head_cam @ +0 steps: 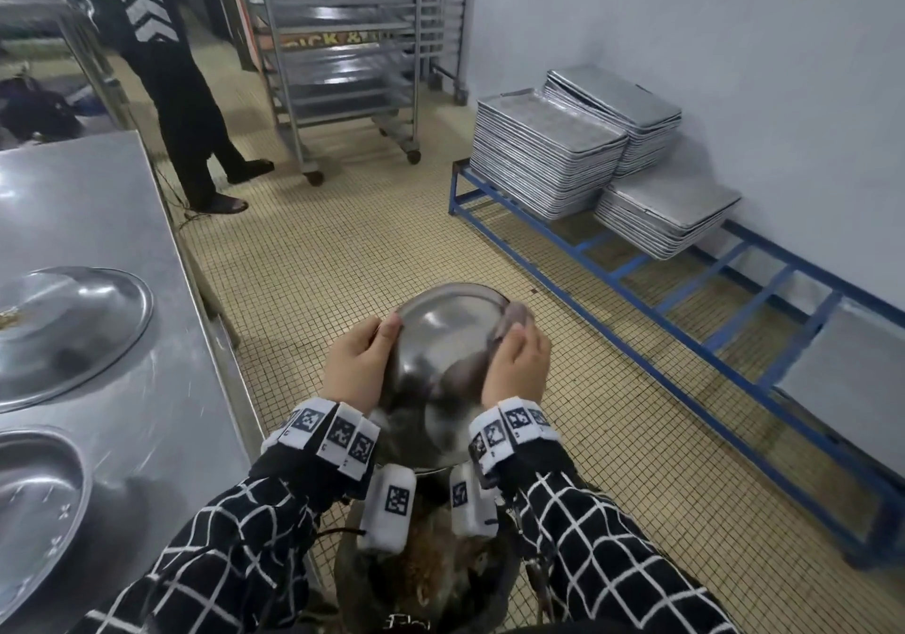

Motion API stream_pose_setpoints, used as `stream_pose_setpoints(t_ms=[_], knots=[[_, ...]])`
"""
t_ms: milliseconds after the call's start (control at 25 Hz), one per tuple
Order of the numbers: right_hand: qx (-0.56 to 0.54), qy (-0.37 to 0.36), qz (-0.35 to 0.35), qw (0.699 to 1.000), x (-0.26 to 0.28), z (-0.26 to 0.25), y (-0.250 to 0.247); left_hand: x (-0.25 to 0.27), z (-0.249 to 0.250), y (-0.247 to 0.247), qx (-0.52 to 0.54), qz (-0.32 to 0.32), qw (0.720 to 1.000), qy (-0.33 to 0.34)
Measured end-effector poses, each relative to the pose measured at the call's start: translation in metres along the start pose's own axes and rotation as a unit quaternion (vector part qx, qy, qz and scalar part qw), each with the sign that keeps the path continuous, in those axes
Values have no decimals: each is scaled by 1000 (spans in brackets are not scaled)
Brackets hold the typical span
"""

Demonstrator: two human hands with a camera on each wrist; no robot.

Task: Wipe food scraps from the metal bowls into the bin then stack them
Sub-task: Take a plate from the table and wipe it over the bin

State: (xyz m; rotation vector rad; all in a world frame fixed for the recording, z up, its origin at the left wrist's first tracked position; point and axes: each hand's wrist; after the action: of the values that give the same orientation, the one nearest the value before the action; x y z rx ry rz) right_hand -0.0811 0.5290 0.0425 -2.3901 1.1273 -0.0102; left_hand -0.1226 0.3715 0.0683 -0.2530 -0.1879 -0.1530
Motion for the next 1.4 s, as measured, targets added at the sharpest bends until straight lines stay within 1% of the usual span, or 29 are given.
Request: stream_pose_setpoints(t_ms=[40, 80, 120, 200, 280, 360, 440, 520, 640, 760, 840, 880, 960, 1040, 1080, 1120, 1200, 1240, 1280, 1320, 1360, 1400], knots=[[-44, 63, 14, 997, 0, 12, -2, -1, -2, 0, 25, -1, 1000, -10], [-77, 99, 22, 992, 1, 22, -6, -1, -3, -1, 51, 1, 998, -20], [-97, 117, 17, 988, 0, 29, -10, -1, -3, -3, 72, 2, 997, -31], [-126, 136, -23, 982, -6, 30, -23, -3, -5, -5, 98, 2, 994, -46], [-118, 137, -56, 982, -17, 27, -34, -6, -8, -8, 91, -3, 995, -39], [-92, 96, -61, 989, -27, 27, -41, -10, -14, -12, 32, -17, 999, -13], [-60, 31, -76, 995, -35, 28, -45, -12, -16, -14, -37, -37, 999, 1], [2, -42, -121, 992, -42, 24, -50, -11, -15, -13, -54, -73, 996, 2], [84, -143, -206, 964, -47, 12, -50, -9, -14, -6, -93, -106, 990, 19], [119, -245, -253, 928, -44, 3, -40, -9, -10, 1, -155, -107, 981, 49], [126, -302, -249, 912, -40, 3, -32, -7, -7, 4, -171, -94, 979, 56], [121, -314, -237, 911, -37, 4, -28, -7, -6, 4, -178, -83, 979, 61], [82, -308, -190, 929, -30, 3, -23, -9, -7, 4, -184, -60, 979, 70], [24, -291, -126, 948, -17, -6, -22, -10, -8, 4, -186, -42, 979, 65], [6, -306, -102, 947, -9, -12, -19, -10, -8, 5, -189, -35, 979, 62], [22, -338, -87, 937, 0, -16, -16, -10, -6, 6, -184, -29, 981, 62], [134, -399, -75, 904, 21, -18, -7, -10, 1, 9, -139, -23, 988, 59], [176, -411, -74, 891, 31, -17, -2, -10, 5, 10, -108, -25, 992, 54], [197, -406, -71, 890, 37, -16, 0, -10, 9, 9, -90, -27, 994, 51], [200, -386, -64, 898, 37, -14, 0, -9, 12, 9, -92, -27, 994, 53], [190, -353, -55, 915, 32, -13, -1, -8, 14, 8, -101, -24, 993, 56], [163, -301, -52, 938, 25, -10, -3, -7, 15, 7, -106, -17, 993, 56]])
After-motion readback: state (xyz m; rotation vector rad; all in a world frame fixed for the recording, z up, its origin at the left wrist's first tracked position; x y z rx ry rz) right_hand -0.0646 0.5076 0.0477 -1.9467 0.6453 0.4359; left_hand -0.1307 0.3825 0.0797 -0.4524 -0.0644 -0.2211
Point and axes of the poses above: each hand's wrist, its own x-axis away from the middle knuckle, its own y-axis out of the palm, z = x × y, and after that the axes turned 11 degrees about -y, right-handed
